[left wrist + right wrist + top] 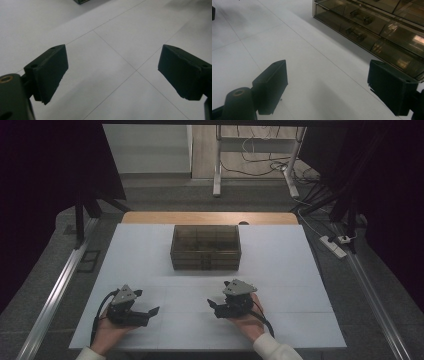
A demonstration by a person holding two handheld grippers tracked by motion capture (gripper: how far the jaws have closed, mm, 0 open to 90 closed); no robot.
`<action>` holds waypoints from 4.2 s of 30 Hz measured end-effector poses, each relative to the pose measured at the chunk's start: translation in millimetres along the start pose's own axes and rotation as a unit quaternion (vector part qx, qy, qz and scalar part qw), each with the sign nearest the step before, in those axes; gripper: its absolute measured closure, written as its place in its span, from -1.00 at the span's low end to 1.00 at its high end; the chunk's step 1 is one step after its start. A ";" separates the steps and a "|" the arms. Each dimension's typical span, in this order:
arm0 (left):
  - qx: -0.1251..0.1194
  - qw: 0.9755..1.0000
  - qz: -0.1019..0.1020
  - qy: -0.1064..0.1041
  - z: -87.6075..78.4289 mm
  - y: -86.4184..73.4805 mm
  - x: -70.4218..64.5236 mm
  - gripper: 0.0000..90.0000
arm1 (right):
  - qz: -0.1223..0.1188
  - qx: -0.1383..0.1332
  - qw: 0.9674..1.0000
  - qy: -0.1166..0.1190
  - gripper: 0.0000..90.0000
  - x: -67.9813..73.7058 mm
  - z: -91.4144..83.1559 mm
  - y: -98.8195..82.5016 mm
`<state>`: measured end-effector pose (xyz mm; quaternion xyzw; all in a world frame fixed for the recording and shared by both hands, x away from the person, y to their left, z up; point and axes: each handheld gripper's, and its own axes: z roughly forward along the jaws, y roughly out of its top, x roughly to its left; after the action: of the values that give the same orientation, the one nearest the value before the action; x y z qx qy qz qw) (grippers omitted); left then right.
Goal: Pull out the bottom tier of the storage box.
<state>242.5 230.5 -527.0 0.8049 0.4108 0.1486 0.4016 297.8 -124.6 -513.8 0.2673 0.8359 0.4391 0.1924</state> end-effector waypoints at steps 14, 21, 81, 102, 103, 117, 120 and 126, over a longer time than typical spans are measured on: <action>0.002 1.000 0.001 -0.001 -0.2 -0.8 0.5 -0.80 | -0.043 0.015 0.999 -0.024 -0.60 5.8 3.6 2.3; 0.006 1.000 0.003 -0.003 1.2 -1.0 0.4 -0.80 | -0.070 0.020 0.997 -0.034 -0.59 9.3 4.2 5.0; 0.008 1.000 0.004 0.000 0.8 -2.2 2.1 -0.80 | -0.268 0.049 0.951 -0.144 -0.49 30.8 27.6 17.2; 0.008 1.000 0.005 0.001 1.0 -2.2 2.0 -0.80 | -0.302 0.062 0.937 -0.161 -0.46 27.5 38.1 18.1; 0.008 1.000 0.005 0.001 1.0 -2.2 2.0 -0.80 | -0.303 0.062 0.937 -0.163 -0.46 27.5 39.1 17.7; 0.010 1.000 0.005 0.002 1.2 -2.3 2.0 -0.80 | -0.314 0.063 0.932 -0.169 -0.42 26.4 46.9 16.4; 0.010 1.000 0.005 0.003 1.2 -2.3 2.0 -0.80 | -0.315 0.065 0.932 -0.170 -0.40 25.3 47.6 16.8; 0.011 1.000 0.005 0.003 1.5 -2.4 2.0 -0.79 | -0.319 0.063 0.929 -0.176 -0.38 23.3 48.7 19.7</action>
<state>243.3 232.2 -530.0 0.8110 0.4094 0.1487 0.3906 312.1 -70.2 -525.6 0.0711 0.8559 0.2466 0.4490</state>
